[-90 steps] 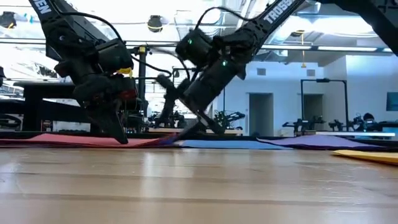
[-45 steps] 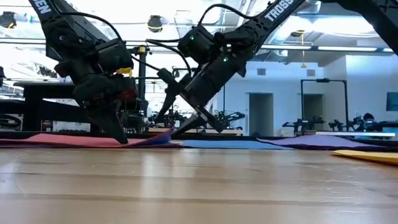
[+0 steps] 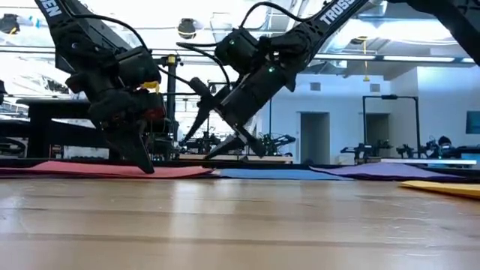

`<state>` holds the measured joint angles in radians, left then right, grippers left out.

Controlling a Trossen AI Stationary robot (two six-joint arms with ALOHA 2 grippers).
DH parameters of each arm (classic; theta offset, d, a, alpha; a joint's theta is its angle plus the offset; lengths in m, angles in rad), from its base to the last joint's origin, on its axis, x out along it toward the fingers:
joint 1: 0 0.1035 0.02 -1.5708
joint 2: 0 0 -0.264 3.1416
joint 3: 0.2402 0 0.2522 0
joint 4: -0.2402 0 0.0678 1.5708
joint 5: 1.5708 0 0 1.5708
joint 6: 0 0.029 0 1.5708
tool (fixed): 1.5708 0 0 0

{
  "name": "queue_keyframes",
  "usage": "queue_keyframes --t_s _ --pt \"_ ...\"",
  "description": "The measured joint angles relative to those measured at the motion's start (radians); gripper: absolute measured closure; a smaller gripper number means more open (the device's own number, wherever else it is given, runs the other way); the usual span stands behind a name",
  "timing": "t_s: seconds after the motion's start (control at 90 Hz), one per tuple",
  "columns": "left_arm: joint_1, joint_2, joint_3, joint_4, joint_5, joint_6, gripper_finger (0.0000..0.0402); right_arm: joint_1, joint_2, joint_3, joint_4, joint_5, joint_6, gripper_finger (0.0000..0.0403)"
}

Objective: Organize paper
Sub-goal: Put the pink paper into the bottom center of the table

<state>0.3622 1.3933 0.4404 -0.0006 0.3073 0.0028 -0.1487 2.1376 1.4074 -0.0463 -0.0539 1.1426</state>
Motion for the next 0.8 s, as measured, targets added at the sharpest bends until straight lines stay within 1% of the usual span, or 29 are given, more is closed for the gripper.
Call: queue_keyframes --t_s 0.1,0.8 --pt "0.0 0.0 0.0 0.0 0.0 -0.001 0.0286 0.003 0.019 -0.001 0.002 0.0 0.01 0.0191" --pt "0.0 0.0 0.0 0.019 0.0 0.007 0.0286 0.005 0.021 0.0 0.001 0.002 -0.015 0.0191"
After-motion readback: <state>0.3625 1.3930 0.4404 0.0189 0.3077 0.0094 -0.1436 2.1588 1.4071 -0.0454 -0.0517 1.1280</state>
